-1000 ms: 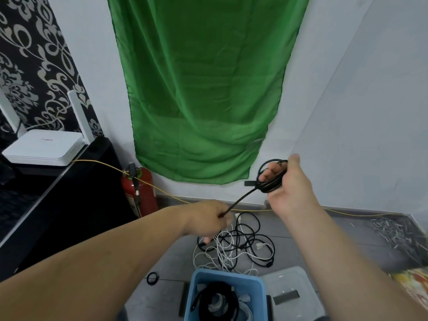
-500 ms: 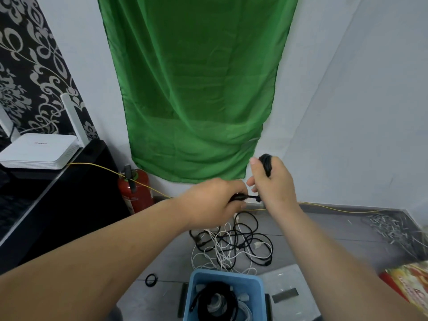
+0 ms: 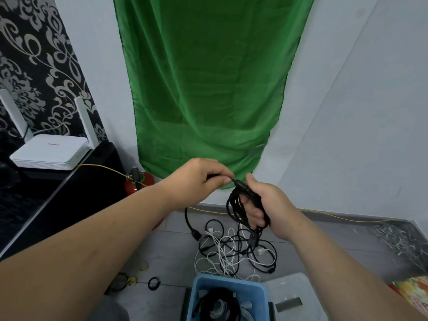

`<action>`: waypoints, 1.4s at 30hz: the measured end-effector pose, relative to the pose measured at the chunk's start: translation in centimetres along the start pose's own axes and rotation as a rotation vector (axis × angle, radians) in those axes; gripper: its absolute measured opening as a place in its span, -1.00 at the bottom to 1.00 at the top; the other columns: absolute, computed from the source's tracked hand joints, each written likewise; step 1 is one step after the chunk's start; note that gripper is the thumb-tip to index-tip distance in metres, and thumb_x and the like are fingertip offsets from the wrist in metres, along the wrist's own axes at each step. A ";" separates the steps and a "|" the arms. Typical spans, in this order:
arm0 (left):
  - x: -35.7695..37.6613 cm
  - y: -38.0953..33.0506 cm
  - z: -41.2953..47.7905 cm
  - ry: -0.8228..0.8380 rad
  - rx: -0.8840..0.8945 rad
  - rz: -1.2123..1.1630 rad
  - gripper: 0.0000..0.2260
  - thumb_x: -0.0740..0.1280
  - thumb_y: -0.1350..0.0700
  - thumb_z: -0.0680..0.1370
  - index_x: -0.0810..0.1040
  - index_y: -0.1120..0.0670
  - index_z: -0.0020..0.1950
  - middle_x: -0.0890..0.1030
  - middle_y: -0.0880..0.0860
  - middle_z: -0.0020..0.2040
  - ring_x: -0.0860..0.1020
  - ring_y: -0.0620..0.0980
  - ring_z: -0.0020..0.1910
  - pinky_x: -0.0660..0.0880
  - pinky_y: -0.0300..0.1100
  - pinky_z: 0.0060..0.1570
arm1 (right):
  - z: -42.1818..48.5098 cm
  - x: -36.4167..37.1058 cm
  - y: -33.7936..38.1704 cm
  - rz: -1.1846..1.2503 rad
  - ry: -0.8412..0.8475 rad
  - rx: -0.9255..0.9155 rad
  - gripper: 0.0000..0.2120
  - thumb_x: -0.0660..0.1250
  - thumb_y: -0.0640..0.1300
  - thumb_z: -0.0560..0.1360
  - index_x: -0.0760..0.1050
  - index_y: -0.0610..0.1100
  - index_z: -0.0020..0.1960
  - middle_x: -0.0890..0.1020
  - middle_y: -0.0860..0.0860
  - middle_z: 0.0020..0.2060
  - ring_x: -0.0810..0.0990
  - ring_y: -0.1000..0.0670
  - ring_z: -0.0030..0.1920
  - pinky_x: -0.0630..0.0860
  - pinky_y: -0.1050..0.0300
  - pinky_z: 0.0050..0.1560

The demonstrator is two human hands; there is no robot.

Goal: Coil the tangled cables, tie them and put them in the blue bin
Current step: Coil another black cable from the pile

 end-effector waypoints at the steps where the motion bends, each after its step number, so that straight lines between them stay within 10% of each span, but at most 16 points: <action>1: 0.1 0.3 -0.2 0.000 -0.049 -0.032 -0.87 0.42 0.14 0.61 0.73 0.12 0.10 0.63 -0.15 -0.20 0.55 -0.32 -0.29 0.39 -0.48 -0.22 | -0.2 0.1 0.0 0.040 0.038 0.005 -0.42 0.09 0.26 0.66 0.45 -0.19 -0.25 0.24 -0.06 -0.58 0.20 -0.04 -0.59 0.34 0.06 -0.41; 11: 3.2 3.2 -1.6 0.088 -0.436 -0.255 -0.77 0.21 0.07 0.71 0.54 0.18 -0.01 0.63 0.00 -0.28 0.59 0.04 -0.40 0.54 -0.09 -0.33 | -1.2 1.3 1.7 0.500 0.237 -0.082 -0.83 0.23 -0.08 0.59 0.42 -0.17 -0.09 0.27 -0.03 -0.45 0.26 -0.04 -0.45 0.43 0.03 -0.28; 19: 8.0 2.2 -3.3 0.376 -0.610 -0.375 -0.86 0.18 0.19 0.71 0.43 0.13 0.25 0.66 0.10 -0.23 0.61 -0.06 -0.37 0.54 -0.19 -0.29 | 0.2 -0.5 2.1 0.824 -0.177 -0.168 -0.73 0.17 -0.05 0.72 0.43 -0.15 -0.11 0.54 -0.03 -0.39 0.61 -0.05 -0.33 0.56 0.00 -0.07; 26: 8.9 -0.2 -2.5 0.342 -0.628 -0.317 -0.85 0.25 0.15 0.63 0.48 0.24 0.07 0.56 0.23 -0.27 0.63 0.17 -0.35 0.67 0.20 -0.05 | 1.1 -1.2 1.3 0.591 -0.327 -0.208 -0.88 0.25 -0.08 0.69 0.46 -0.15 0.07 0.71 -0.10 -0.27 0.70 -0.06 -0.25 0.60 0.05 -0.05; 30: 7.8 -1.7 -2.2 0.261 -0.549 -0.114 -0.81 0.25 0.18 0.59 0.48 0.31 -0.12 0.61 0.30 -0.34 0.70 0.17 -0.38 0.67 0.03 -0.21 | 0.9 -1.0 1.2 0.480 -0.360 -0.259 -0.88 0.29 -0.09 0.67 0.49 -0.15 0.10 0.73 -0.15 -0.16 0.69 -0.09 -0.18 0.60 0.04 -0.01; 37: 6.2 -3.9 -1.3 -0.036 -0.486 -0.325 -0.85 0.44 0.15 0.51 0.53 0.22 -0.08 0.62 -0.25 -0.40 0.66 0.12 -0.42 0.64 -0.02 -0.30 | 0.9 0.2 0.5 0.301 -0.342 -0.209 -0.74 0.36 0.00 0.63 0.49 -0.22 0.03 0.74 -0.16 -0.09 0.69 -0.15 -0.13 0.60 -0.24 0.00; 42: 4.7 -3.3 -1.3 0.062 -0.507 -0.573 -0.78 0.53 0.24 0.48 0.59 0.26 0.05 0.60 0.18 -0.26 0.63 0.12 -0.27 0.67 0.02 -0.10 | 0.6 0.9 0.1 0.331 -0.288 -0.146 -0.75 0.34 -0.01 0.64 0.51 -0.20 -0.04 0.67 -0.11 -0.26 0.68 -0.14 -0.24 0.60 -0.06 -0.23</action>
Point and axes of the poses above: each hand's wrist, its own z-axis towards the middle knuckle, its own x-axis out of the palm, y = z × x, the point moved 3 cm from there along z, towards the middle knuckle
